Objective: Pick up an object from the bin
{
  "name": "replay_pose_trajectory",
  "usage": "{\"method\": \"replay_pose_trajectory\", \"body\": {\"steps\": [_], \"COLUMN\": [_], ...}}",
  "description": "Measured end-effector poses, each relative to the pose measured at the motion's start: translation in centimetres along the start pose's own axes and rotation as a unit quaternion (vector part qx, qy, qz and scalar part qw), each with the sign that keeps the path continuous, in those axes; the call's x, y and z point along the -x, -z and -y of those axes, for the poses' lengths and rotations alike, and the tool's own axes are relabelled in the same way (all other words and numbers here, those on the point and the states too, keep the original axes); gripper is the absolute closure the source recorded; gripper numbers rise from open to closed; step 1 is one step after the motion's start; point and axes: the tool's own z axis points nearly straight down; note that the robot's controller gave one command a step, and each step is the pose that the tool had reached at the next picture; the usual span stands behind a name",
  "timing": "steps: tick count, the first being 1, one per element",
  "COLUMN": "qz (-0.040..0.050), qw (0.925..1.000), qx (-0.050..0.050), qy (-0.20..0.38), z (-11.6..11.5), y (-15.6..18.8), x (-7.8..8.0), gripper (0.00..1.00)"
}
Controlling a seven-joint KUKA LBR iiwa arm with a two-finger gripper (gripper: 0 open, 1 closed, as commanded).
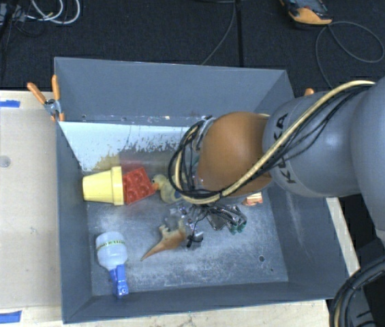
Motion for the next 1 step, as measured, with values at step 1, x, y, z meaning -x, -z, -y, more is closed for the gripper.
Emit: {"method": "replay_pose_trajectory", "body": {"steps": [1], "qz": [0.0079], "qw": [1.0000], "qx": [-0.002], "qy": [-0.002], "z": [0.32], "y": [2.22], "x": [0.89], "gripper": [1.00]}}
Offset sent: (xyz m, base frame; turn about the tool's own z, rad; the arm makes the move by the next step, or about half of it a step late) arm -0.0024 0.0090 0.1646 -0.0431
